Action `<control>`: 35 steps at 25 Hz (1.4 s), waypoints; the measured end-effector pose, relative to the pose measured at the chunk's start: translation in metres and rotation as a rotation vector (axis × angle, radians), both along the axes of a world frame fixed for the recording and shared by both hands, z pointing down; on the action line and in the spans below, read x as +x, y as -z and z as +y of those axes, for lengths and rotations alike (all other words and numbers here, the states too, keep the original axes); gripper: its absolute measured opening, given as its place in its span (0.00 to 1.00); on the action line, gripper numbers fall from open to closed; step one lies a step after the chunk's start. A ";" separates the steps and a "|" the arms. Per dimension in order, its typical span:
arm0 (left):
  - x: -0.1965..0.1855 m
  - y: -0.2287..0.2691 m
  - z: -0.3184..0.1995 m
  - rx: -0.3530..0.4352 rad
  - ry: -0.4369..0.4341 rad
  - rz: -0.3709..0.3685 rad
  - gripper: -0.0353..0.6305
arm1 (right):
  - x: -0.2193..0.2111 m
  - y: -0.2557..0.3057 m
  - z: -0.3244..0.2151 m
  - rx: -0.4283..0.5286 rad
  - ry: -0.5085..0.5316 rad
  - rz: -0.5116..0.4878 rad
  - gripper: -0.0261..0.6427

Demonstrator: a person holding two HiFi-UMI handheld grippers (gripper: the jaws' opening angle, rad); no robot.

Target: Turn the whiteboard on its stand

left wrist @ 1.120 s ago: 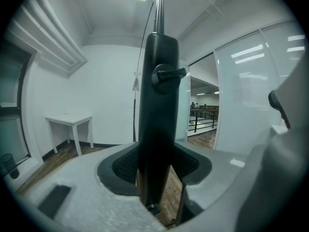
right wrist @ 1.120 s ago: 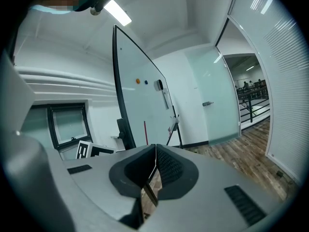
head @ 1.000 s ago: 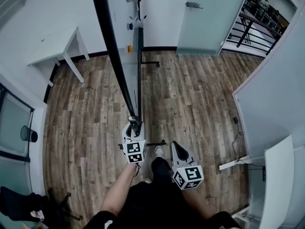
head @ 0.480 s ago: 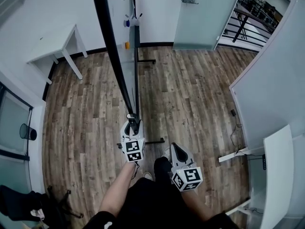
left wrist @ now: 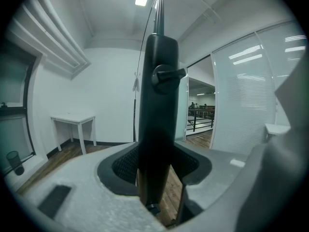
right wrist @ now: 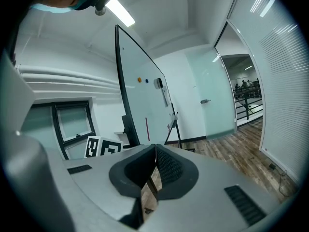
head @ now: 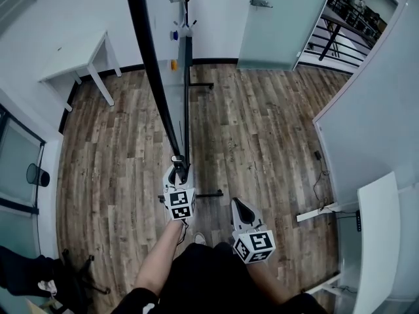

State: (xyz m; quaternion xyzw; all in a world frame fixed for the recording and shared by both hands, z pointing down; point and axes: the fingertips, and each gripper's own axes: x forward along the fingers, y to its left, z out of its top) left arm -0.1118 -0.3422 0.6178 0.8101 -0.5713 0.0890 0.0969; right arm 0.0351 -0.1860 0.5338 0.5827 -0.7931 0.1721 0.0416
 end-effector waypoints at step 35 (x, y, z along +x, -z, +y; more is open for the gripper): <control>0.028 0.001 0.120 0.028 -0.017 -0.003 0.35 | 0.020 -0.003 0.112 0.008 0.049 0.001 0.06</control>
